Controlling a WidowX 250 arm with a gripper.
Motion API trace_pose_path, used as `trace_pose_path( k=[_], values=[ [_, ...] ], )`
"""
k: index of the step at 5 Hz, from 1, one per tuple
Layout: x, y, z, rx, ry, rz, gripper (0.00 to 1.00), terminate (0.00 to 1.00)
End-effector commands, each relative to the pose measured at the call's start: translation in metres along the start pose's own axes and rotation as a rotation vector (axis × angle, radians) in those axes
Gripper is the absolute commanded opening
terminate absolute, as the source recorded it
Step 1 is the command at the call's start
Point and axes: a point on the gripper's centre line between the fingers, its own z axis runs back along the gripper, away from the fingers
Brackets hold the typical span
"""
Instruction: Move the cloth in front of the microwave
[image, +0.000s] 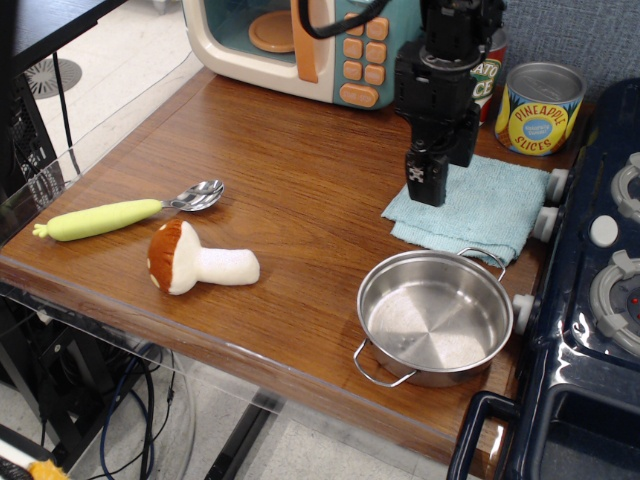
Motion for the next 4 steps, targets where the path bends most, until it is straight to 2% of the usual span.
trace_pose_path(
  k=[1,2,4],
  values=[
    [-0.027,-0.018,0.017,-0.074,0.001,-0.077,1.00,0.00],
    [-0.033,-0.014,0.012,-0.069,-0.018,-0.096,1.00,0.00],
    [-0.024,-0.012,-0.010,-0.032,-0.055,-0.070,1.00,0.00]
  ],
)
